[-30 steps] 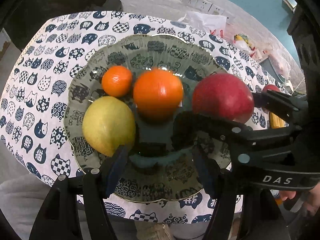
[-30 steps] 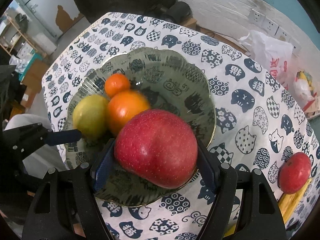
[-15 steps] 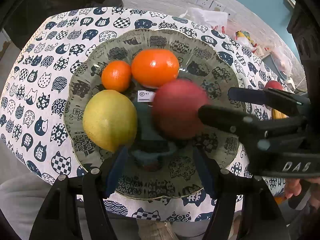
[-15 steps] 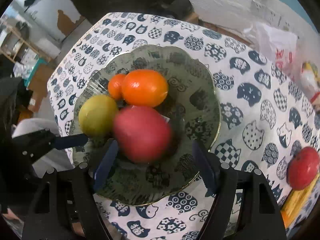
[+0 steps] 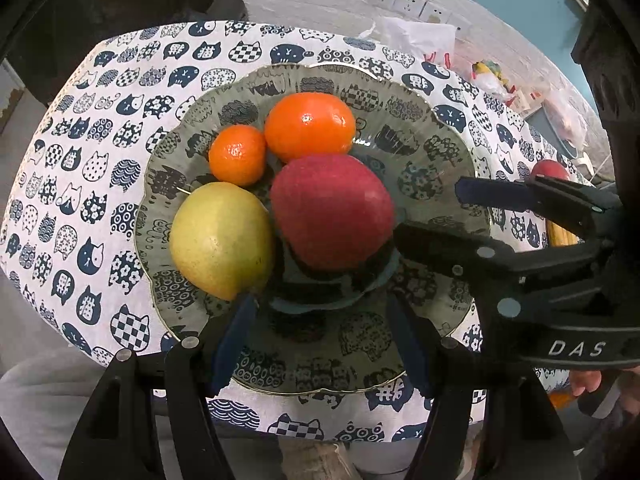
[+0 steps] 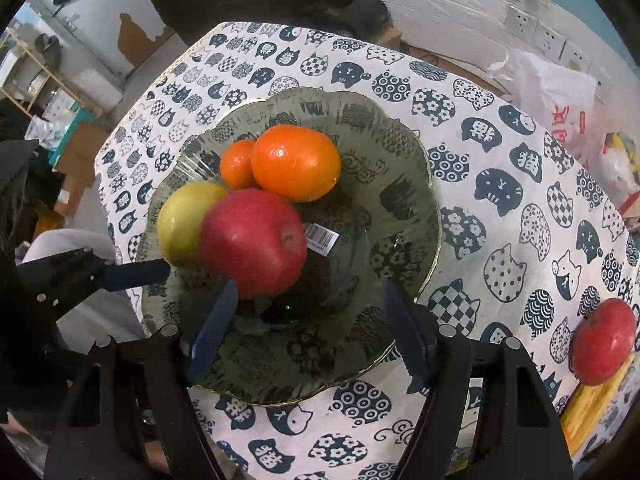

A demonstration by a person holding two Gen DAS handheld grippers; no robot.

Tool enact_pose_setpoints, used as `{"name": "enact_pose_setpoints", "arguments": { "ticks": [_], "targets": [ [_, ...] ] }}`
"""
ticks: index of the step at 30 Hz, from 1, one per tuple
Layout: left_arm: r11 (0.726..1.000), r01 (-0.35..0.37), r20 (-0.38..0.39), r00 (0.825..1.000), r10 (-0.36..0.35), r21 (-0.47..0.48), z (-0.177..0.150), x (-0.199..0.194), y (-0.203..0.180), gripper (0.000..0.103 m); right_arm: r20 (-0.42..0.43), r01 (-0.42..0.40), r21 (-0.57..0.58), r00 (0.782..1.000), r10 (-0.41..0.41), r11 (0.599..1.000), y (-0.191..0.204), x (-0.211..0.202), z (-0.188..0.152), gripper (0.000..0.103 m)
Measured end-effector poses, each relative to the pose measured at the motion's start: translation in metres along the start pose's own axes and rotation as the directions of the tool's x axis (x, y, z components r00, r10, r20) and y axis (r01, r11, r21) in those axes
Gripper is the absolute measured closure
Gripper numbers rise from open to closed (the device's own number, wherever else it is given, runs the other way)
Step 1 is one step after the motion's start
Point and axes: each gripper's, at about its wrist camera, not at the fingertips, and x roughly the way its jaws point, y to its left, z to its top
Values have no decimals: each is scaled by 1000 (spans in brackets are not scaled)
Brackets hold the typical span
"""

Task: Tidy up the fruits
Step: 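Release the orange onto the plate with the left gripper while the right gripper lowers and releases the apple, then move both grippers away from the plate toward the loose fruit by the bananas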

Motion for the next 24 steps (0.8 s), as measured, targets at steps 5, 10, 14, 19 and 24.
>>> {"name": "enact_pose_setpoints", "arguments": {
  "ticks": [5,10,14,19,24],
  "targets": [
    [1000,-1,26,1000,1,19,2,-11,-8,34,34,5,11,999,-5,1000,0,-18,-3,26],
    [999,6,55,998,-9,53,5,-24,-25,31,83,22,31,996,-24,999,-7,-47,-9,26],
    [996,6,76,997,-12,86,7,-32,-40,29,99,70,59,992,-76,996,-19,-72,-19,25],
    [992,20,82,996,-31,127,7,-36,-64,27,92,134,102,985,-144,986,-41,-100,-39,23],
    [984,45,65,996,-57,172,8,-35,-92,25,91,176,181,977,-195,968,-75,-128,-66,23]
  ]
}}
